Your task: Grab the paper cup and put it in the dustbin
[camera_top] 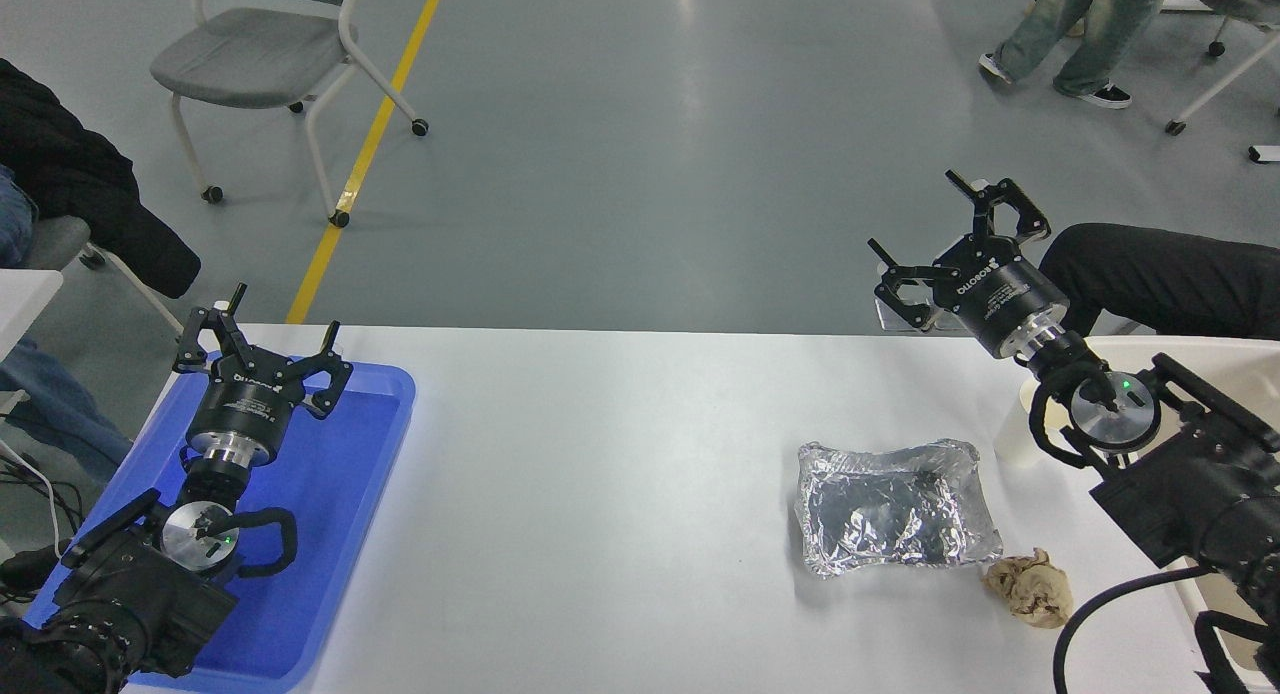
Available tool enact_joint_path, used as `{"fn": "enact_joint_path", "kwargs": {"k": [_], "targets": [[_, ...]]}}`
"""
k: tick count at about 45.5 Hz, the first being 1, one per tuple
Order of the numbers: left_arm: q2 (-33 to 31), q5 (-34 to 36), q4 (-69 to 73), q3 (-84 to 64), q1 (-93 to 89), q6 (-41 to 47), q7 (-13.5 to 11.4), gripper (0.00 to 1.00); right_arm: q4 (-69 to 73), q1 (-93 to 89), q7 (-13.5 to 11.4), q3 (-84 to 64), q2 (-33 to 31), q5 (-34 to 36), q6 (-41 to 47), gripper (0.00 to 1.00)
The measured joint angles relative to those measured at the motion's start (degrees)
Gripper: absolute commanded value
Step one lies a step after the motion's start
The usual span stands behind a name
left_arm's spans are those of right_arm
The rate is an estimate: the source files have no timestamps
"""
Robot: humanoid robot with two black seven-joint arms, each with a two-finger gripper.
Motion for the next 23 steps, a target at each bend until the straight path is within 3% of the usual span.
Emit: {"fn": "enact_joint_path", "kwargs": {"k": [23], "targets": [[-0.2,0.0,-0.1,0.0,0.0,0.0,0.1,1.00,0.0,0.2,0.0,-0.9,0.1,-0.6,0.0,1.00]]}}
